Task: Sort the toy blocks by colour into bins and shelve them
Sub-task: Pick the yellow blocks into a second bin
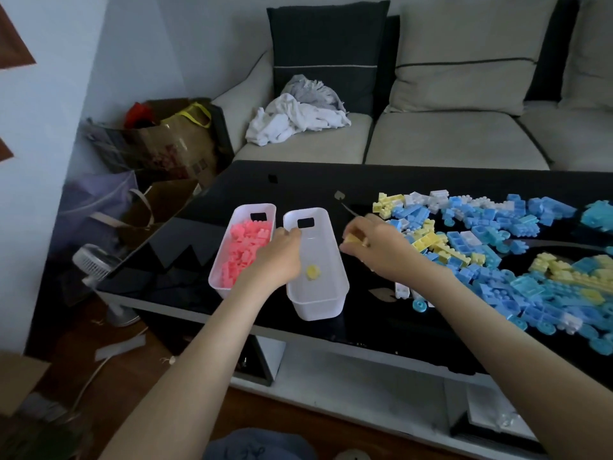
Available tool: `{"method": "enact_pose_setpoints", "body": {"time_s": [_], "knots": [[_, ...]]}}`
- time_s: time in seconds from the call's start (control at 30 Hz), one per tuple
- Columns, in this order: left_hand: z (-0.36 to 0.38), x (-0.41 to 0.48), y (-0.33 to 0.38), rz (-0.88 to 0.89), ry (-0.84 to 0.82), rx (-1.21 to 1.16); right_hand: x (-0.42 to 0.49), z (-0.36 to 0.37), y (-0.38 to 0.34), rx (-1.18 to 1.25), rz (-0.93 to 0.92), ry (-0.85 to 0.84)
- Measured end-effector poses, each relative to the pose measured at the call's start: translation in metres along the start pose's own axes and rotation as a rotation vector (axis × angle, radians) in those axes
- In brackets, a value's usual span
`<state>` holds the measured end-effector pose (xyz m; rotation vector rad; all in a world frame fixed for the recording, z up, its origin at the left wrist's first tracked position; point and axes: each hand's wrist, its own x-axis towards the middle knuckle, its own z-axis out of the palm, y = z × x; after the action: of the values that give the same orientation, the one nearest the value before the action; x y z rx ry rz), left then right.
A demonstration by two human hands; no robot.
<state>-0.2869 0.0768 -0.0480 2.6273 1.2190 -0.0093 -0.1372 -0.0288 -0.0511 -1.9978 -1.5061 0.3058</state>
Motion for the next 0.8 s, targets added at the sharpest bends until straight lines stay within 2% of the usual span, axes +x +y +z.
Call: {"method": "enact_pose_setpoints", "body": {"time_s": [0.03,0.13,0.2,0.33,0.4,0.47,0.53,0.63,0.73,0.8], "knots": [[0.001,-0.001,0.001,0.003,-0.005,0.015,-0.002,0.001,-0.008,0.003,-0.038,-0.026],[0.002,-0.001,0.002,0.009,-0.031,-0.010,-0.004,0.015,-0.018,-0.068,-0.120,-0.241],[0.001,0.000,0.002,0.003,-0.028,-0.060,-0.004,0.022,-0.014,-0.081,-0.112,-0.318],[0.003,0.005,0.005,-0.065,0.112,-0.243,0.003,0.019,-0.001,0.088,-0.047,-0.257],[0.007,0.009,0.010,-0.082,0.162,-0.290,0.010,0.013,0.013,0.091,-0.027,-0.135],[0.015,0.012,0.014,-0.058,0.245,-0.394,0.016,0.003,0.035,-0.003,0.068,0.017],[0.022,0.014,0.017,-0.030,0.324,-0.534,0.020,-0.009,0.064,-0.178,0.266,0.091],[0.028,0.016,0.019,-0.026,0.350,-0.698,0.019,-0.023,0.101,-0.322,0.524,0.043],[0.029,0.020,0.019,-0.019,0.336,-0.684,0.017,-0.025,0.118,-0.337,0.524,-0.048],[0.030,0.022,0.020,-0.004,0.325,-0.574,0.017,-0.026,0.120,-0.343,0.475,-0.017]]}}
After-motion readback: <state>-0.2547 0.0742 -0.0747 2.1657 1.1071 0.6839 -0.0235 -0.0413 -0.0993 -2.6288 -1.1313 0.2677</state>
